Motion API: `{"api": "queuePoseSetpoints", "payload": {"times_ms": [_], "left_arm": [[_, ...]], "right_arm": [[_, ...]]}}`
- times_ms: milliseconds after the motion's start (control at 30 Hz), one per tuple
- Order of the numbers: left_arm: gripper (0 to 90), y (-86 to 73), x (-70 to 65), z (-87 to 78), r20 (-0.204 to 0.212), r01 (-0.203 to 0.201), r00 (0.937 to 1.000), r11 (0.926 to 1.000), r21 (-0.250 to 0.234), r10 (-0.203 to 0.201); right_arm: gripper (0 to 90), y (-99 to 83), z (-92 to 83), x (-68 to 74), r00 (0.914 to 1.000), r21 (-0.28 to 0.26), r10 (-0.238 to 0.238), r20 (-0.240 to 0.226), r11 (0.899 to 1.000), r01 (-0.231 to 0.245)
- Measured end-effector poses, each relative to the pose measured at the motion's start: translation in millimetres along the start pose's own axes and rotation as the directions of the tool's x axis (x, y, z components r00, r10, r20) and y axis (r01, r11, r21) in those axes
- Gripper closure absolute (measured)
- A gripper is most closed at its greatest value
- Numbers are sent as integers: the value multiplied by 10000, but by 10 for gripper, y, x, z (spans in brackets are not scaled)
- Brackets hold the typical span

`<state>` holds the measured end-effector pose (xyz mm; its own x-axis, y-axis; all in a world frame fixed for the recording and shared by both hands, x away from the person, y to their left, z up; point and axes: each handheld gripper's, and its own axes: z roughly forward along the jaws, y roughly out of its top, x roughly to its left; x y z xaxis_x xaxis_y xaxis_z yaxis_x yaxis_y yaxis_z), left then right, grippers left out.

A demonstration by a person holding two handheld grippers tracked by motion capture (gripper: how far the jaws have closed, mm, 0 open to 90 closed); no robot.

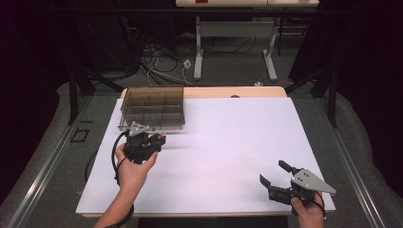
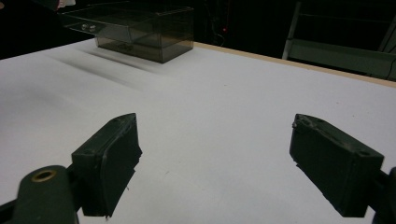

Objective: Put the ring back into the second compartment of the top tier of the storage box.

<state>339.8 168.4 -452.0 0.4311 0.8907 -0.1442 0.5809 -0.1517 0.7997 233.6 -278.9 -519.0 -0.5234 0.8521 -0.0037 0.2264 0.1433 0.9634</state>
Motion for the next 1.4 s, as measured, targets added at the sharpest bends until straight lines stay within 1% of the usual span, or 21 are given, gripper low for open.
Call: {"api": "queuePoseSetpoints", "payload": {"times_ms": [33, 67, 167, 233, 300, 467, 500, 567, 600, 733, 867, 933, 1200, 1233, 1400], "left_arm": [[695, 24, 3, 0, -10, 1, 10000, 10000, 38, -1], [695, 47, 15, 2, 4, -102, 9999, 9999, 86, 102], [695, 108, 41, 11, 21, -79, 10000, 9998, 189, 79], [696, 142, 56, 24, 43, 24, 10000, 9998, 207, -25], [696, 178, 76, 30, -17, -37, 10000, 9995, 313, 38], [697, 178, 76, 30, -17, -37, 10000, 9995, 313, 38], [697, 286, 143, 33, -14, 146, 9999, 9992, 361, -145], [697, 286, 143, 33, -14, 146, 9999, 9992, 361, -145], [697, 336, 170, 27, -75, 95, 9999, 9990, 445, -92], [698, 393, 205, 40, -107, 191, 9998, 9989, 420, -187], [699, 436, 252, 65, -64, 500, 9987, 9978, 437, -498], [699, 452, 274, 83, -101, 561, 9984, 9973, 466, -557], [699, 517, 347, 139, -353, 584, 9978, 9963, 634, -562], [699, 524, 354, 150, -407, 632, 9973, 9963, 580, -609], [699, 558, 413, 179, -525, 782, 9958, 9945, 693, -747]], "right_arm": [[149, 0, 0, 0, 10000, 0, -1, 1, 10000, 1], [149, 0, 0, -1, 10000, 2, 5, -4, 10000, -5], [149, 0, -4, -6, 10000, 34, -5, -15, 10000, 5], [149, -1, -5, -7, 10000, 9, 5, -1, 10000, -5], [149, -1, -6, -10, 10000, -11, -18, -23, 10000, 18], [149, -1, -7, -9, 10000, -10, -20, -18, 10000, 20], [149, -1, -7, -9, 10000, -10, -20, -18, 10000, 20], [149, -1, -11, -9, 10000, 29, 9, 8, 10000, -9], [149, -1, -11, -9, 10000, 29, 9, 8, 10000, -9], [149, -3, -8, -11, 10000, 8, -14, 20, 10000, 14], [149, -4, -12, -11, 10000, 25, -24, 60, 10000, 23], [149, -4, -14, -11, 10000, 38, -4, 50, 10000, 4], [149, -4, -13, -12, 10000, 45, -19, 24, 10000, 19], [149, -5, -11, -12, 10000, 14, -25, 22, 10000, 25], [149, -5, -11, -12, 10000, 3, -41, 30, 10000, 41]]}}
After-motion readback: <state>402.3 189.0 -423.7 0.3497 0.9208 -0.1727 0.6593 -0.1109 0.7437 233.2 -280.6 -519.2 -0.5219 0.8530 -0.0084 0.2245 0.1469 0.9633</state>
